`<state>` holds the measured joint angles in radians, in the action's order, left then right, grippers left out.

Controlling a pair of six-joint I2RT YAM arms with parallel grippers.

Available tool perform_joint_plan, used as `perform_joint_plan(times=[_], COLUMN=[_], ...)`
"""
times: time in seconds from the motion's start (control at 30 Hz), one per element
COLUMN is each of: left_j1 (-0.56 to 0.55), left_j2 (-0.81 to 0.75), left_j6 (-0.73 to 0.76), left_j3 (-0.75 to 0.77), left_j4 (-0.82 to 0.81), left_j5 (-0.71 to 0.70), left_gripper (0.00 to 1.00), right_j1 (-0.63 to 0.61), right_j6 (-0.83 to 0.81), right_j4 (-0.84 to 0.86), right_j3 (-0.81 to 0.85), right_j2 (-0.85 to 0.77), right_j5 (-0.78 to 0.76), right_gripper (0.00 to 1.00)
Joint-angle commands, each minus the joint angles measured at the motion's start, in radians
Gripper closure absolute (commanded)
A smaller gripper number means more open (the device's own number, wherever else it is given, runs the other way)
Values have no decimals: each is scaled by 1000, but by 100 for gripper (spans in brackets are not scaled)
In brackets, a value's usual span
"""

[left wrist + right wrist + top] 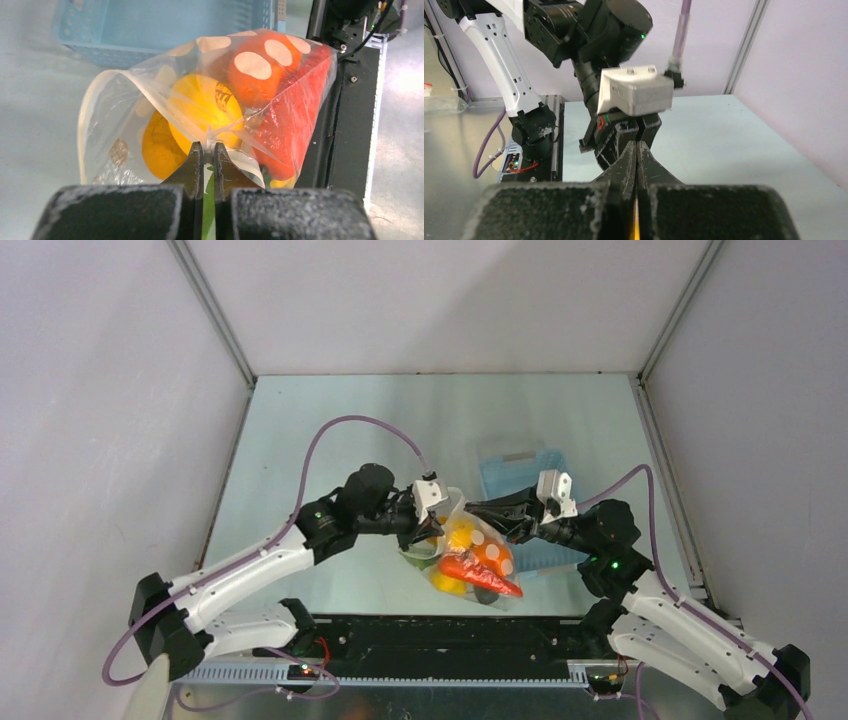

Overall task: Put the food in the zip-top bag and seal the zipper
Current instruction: Adjust the zipper food storage bag at the center of the board.

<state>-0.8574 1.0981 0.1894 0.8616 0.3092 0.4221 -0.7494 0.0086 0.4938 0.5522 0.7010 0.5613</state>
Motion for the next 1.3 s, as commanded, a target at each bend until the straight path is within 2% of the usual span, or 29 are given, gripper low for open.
perform_joint_plan(times=[0.0,0.03,0.07,0.1,0.13,0.17,0.2,0.23,0.27,0.33,0.5,0.73,1.0,1.17,1.2,1.27], left_j1=[1,2,2,2,1,1,1,1,1,3,-15,-57,-71,-78,-79,-80], left_j2=[-91,-104,-130,-154,-164,-184,-192,-207,-212,-221,-181,-60,77,149,168,193], left_j6=[-71,-85,-124,-163,-172,-215,-232,-268,-286,-340,-443,-563,-926,-1105,-1176,-1250], left_j3=[7,9,11,20,26,44,53,65,72,107,229,457,641,761,774,808], left_j4=[-88,-125,-155,-165,-168,-164,-153,-145,-123,-74,107,340,523,681,707,766], left_j5=[-78,-110,-131,-173,-208,-227,-273,-299,-352,-428,-588,-913,-1225,-1370,-1399,-1414], left_gripper=[100,100,100,100,100,100,100,100,100,100,100,100,100,100,100,100], right_j1=[2,1,1,2,1,1,1,0,0,0,0,-5,-60,-95,-105,-116], right_j6=[2,14,21,28,27,28,33,39,41,44,57,97,168,214,216,209], right_j4=[5,-3,-20,-29,-49,-57,-70,-76,-83,-89,-76,-25,56,-10,-18,-39], right_j3=[37,37,37,36,37,37,36,36,36,36,35,37,43,85,93,107], right_j2=[-3,-7,-9,-11,-12,-11,-10,-9,-6,-1,21,78,192,232,234,240], right_j5=[-23,-34,-57,-65,-73,-76,-87,-92,-103,-112,-125,-150,-282,-385,-399,-437], right_gripper=[94,86,74,70,60,54,41,34,20,3,1,0,1,0,0,0])
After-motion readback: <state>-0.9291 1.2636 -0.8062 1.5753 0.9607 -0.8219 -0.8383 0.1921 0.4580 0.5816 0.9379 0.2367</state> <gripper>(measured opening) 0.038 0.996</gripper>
